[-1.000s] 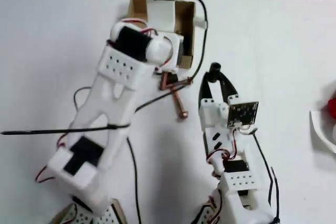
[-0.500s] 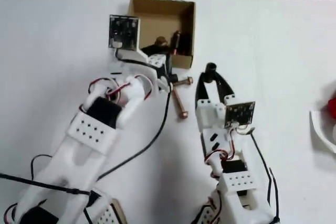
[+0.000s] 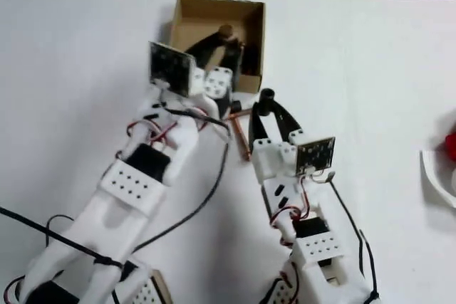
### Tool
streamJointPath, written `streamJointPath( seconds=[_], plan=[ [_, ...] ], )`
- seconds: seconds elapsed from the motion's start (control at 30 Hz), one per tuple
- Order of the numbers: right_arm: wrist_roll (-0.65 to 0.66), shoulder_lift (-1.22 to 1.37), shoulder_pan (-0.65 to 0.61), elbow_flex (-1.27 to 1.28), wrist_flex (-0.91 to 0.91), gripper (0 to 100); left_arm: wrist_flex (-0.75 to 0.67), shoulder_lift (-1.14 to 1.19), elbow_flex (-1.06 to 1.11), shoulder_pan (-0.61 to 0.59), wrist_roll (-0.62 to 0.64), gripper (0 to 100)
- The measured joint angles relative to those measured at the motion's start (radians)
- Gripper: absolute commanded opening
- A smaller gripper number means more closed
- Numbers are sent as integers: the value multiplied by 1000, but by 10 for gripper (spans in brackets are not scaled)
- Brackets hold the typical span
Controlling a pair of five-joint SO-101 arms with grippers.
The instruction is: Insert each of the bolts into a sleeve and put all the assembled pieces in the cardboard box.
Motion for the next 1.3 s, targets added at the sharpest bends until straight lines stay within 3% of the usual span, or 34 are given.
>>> streamJointPath(
  seconds=[0.13,0.33,0.5,0.83,0.97,1.3],
  plan=[
    [3,0,2,0,-8,20,-9,0,0,44,-6,24],
    [94,9,12,0,-180,20,-12,-2,0,46,-6,24],
    [121,195,9,-38,-273,21,-14,-32,2,48,-6,24],
    [158,783,3,-137,-856,20,-14,-34,2,52,-6,24],
    [163,913,0,-146,-1003,20,-14,-34,2,75,-6,24],
    [163,961,0,-161,-1051,20,-12,-34,2,107,-6,24]
  ],
)
